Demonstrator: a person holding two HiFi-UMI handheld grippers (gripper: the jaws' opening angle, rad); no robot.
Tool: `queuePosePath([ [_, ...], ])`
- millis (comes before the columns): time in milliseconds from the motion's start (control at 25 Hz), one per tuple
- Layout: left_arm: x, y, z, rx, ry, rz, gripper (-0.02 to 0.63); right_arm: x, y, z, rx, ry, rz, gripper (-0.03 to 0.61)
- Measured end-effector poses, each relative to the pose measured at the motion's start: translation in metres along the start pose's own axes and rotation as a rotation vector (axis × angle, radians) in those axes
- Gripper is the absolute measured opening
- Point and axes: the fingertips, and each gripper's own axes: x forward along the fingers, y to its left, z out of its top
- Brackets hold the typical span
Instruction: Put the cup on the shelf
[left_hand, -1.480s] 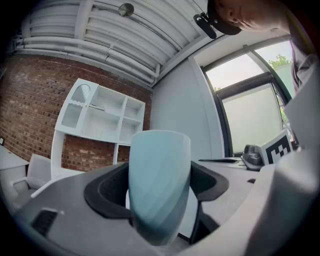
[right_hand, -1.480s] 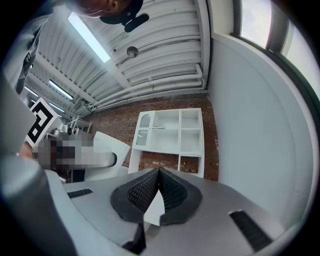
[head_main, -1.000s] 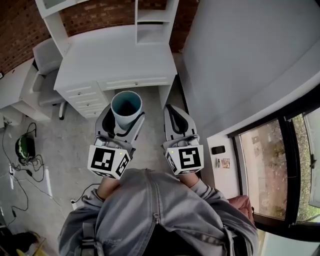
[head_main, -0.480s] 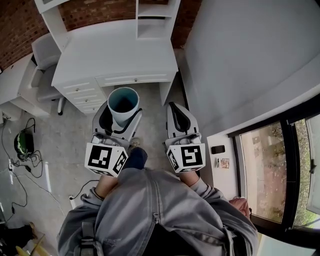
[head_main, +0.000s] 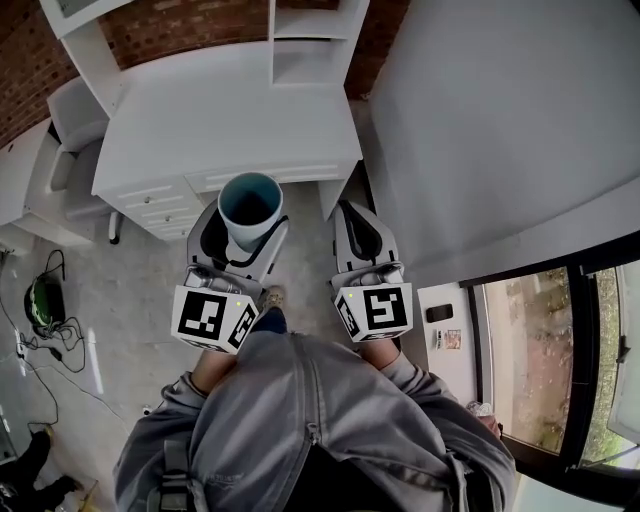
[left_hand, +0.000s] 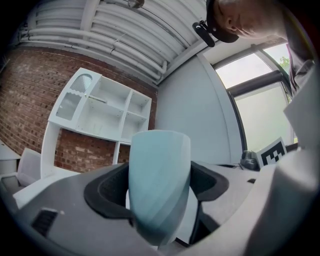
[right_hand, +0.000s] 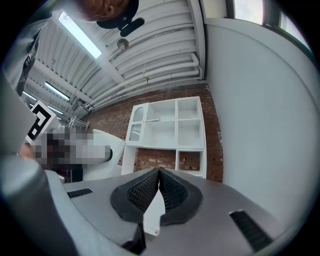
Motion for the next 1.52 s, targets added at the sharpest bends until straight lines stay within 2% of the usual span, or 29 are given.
queuePosePath([
  [280,0.055,0.051,0.0,0.002,-0.005,-0.035,0.365,0.068,-0.022,-0.004,-0.001,-0.002,-0.041,0.028],
  [680,0.108,0.093,0.002,0.001,-0.011,-0.122,0.364,0.131,-0.035,-0.011,0.001,0.006,-0.096,0.028],
  [1040,0.121,0.109,-0.006,-0.014,0.002,-0.147,0.365,0.149,-0.037,-0.015,-0.008,0.023,-0.112,0.028],
  [1520,0.15,0.119,-0.001,-0.008,-0.031,-0.155,0.365,0.186,-0.047,-0.015,-0.014,-0.012,-0.074,0.028],
])
